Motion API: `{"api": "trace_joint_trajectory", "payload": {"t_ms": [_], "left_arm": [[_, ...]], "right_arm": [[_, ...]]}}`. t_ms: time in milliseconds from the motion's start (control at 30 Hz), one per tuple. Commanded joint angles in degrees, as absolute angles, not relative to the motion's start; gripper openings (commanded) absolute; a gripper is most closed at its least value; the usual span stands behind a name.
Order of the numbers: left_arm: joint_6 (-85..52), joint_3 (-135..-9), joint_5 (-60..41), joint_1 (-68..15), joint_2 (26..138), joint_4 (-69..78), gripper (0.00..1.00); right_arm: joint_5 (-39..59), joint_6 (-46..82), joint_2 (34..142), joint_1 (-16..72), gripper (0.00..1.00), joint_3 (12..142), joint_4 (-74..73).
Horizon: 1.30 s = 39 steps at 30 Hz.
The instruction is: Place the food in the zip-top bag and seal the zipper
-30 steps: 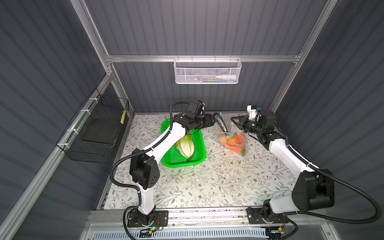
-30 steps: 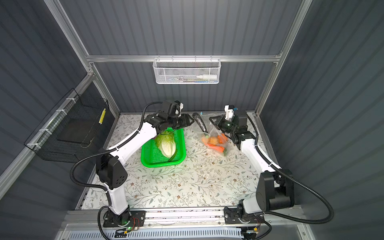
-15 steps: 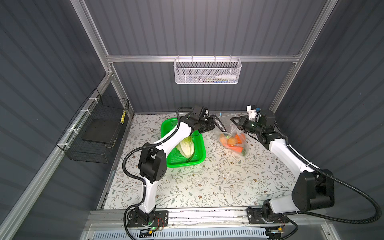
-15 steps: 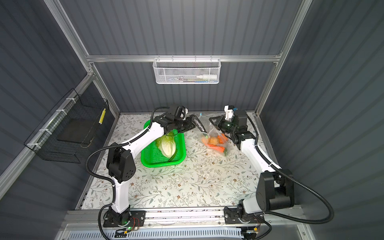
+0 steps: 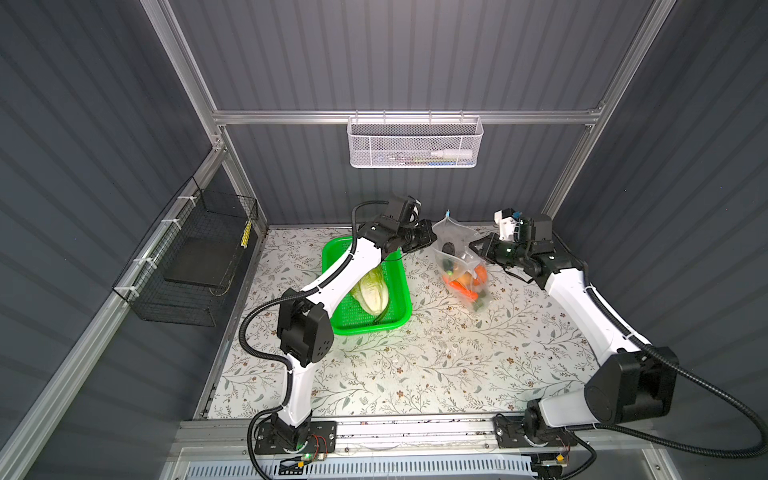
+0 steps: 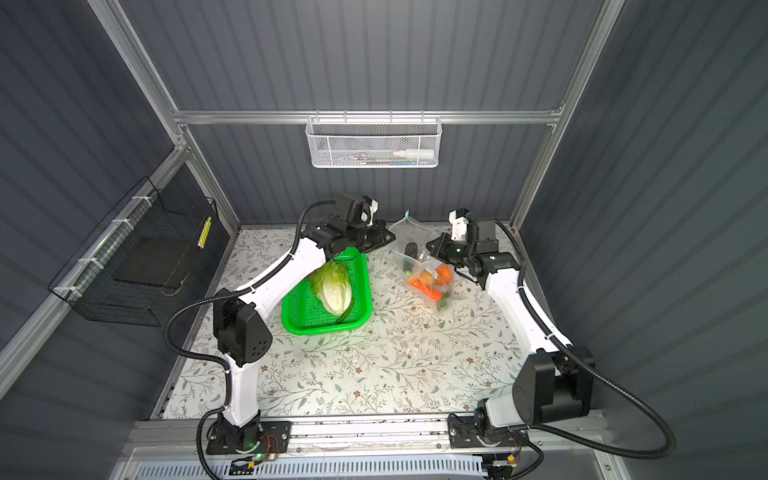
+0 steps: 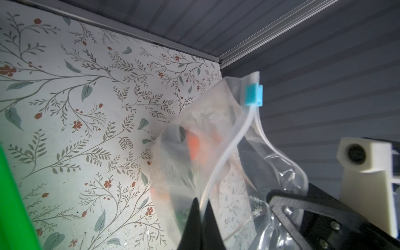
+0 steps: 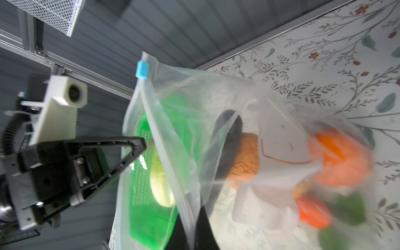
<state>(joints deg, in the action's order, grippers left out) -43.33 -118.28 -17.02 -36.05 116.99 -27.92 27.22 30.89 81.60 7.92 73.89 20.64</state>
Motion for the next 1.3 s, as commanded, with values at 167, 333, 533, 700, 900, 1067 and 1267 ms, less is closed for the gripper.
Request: {"api": "trace_joint_trajectory", "payload": {"t_ms": [167,333,533,700,900,1067,1267], "left_arm": [[-40.64,-123.95,-10.52,-35.99,117.37,-35.29,0.00],[-39.89,-127.71,-10.67,-35.58,119.91,-41.11,0.00],[-41.96,-126.83,-12.68,-35.60,117.12,-37.43,0.00],[-41.88,-126.65,-12.47,-35.60,113.70,-33.38,0.00],[-43.00,-115.27,-12.60,-35.47,111.78,-31.71,0.00],[-42.45,-111.53,-8.91,-35.42,109.30,-30.73,0.00],[-41.83,-110.80,-5.75,-34.43,108.13,-32.90,0.05]], "right_arm": [[26.67,28.53,77.74,8.18,0.00,77.81,26.60],[27.15,28.75,76.80,8.70,0.00,79.68,26.11],[26.73,26.77,79.22,11.49,0.00,81.18,26.83],[25.13,28.02,81.58,11.57,0.00,79.62,27.69],[26.14,29.23,81.24,11.60,0.00,78.94,25.47],[27.49,29.14,80.72,11.60,0.00,79.78,25.33],[26.85,27.81,79.36,11.60,0.00,79.47,24.16]]}}
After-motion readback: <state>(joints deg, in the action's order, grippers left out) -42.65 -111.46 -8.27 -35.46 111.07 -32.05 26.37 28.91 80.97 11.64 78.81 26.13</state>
